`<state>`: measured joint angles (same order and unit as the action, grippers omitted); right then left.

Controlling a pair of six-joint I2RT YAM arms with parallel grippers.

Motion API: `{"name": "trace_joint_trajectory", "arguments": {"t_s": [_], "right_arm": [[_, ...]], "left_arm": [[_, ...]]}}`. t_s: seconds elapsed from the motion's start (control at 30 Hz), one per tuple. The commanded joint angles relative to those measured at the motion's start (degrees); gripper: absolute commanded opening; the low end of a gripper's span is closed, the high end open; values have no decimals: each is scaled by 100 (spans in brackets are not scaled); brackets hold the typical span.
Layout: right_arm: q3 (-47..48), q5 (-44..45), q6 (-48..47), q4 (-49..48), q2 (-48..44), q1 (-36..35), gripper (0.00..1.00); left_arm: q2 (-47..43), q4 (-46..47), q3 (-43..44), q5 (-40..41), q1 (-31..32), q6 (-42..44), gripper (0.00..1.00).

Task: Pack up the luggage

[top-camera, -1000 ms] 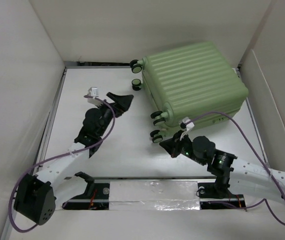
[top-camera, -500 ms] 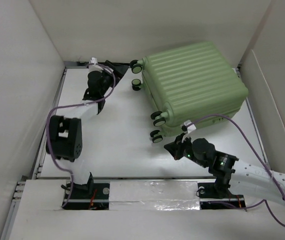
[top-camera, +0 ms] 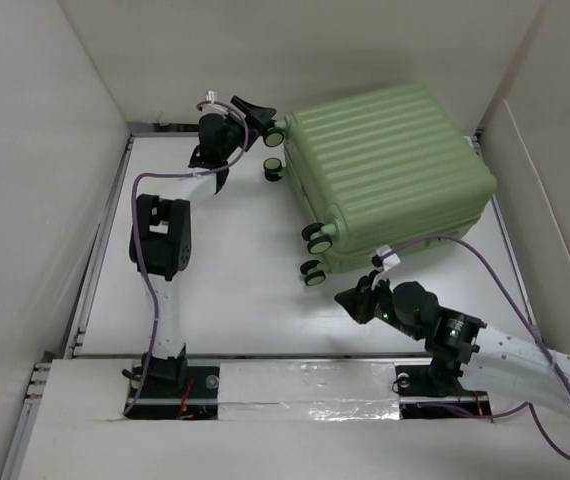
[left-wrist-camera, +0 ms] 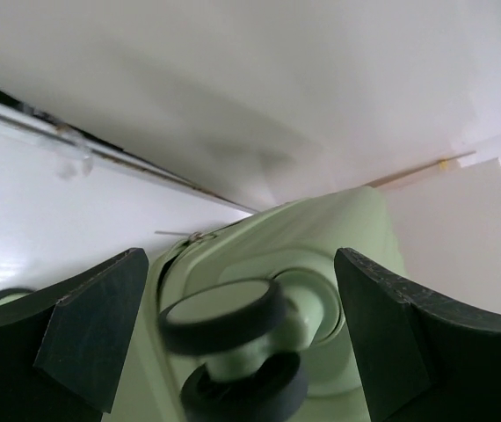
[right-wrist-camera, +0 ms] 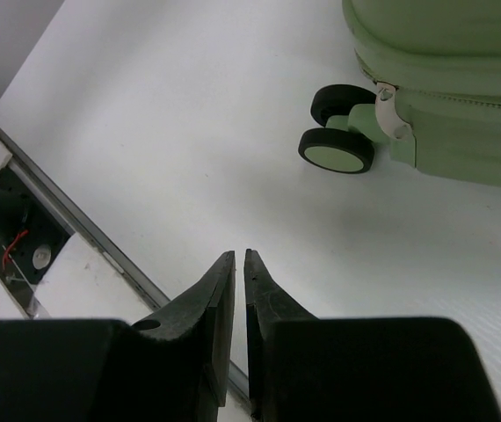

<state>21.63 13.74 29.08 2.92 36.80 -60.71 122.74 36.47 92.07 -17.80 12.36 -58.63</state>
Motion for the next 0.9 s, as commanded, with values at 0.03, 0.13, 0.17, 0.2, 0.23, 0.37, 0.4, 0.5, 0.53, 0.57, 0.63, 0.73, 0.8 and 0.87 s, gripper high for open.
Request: {"name": "trace_joint_trajectory", "arguments": {"t_s": [0.03, 0.13, 0.17, 0.2, 0.23, 0.37, 0.4, 0.5, 0.53, 0.57, 0.63, 0.73, 0.8, 0.87], "right_arm": [[26, 68, 54, 103, -111, 41, 16], [70, 164, 115, 297, -225, 41, 18], [78, 190, 107, 314, -260, 41, 18], [78, 234, 107, 367, -304, 41, 18], [78, 252, 107, 367, -383, 41, 18], [61, 287, 71, 394, -515, 41, 19], [78, 296, 71, 411, -524, 41, 19], [131, 471, 150, 638, -533, 41, 22], [157, 550, 211, 753, -542, 41, 24], [192, 621, 247, 832, -559, 41, 27], [263, 832, 282, 1034, -612, 103, 33], [377, 1017, 248, 1263, -630, 401, 38], [438, 947, 73, 1255, -577, 629, 39], [527, 798, -147, 1150, -411, 1077, 39]], "left_arm": [[294, 10, 758, -162, 144, -122, 84], [461, 27, 970, -136, 197, -350, 81], [479, 71, 962, -118, 197, -403, 79], [488, 80, 970, -109, 197, -430, 76], [488, 80, 944, -48, 197, -517, 74], [435, 237, 813, 136, 249, -737, 62], [435, 273, 804, 163, 249, -772, 59], [400, 483, 716, 251, 249, -860, 9], [383, 528, 681, 312, 249, -887, 0], [295, 580, 559, 365, 249, -878, 0], [128, 712, 286, 601, 249, -738, 0], [-302, 1037, -416, 752, 197, -588, 0], [-741, 1528, -1259, 787, 13, -605, 0], [-1249, 2080, -2266, 831, -102, -676, 0]]}}
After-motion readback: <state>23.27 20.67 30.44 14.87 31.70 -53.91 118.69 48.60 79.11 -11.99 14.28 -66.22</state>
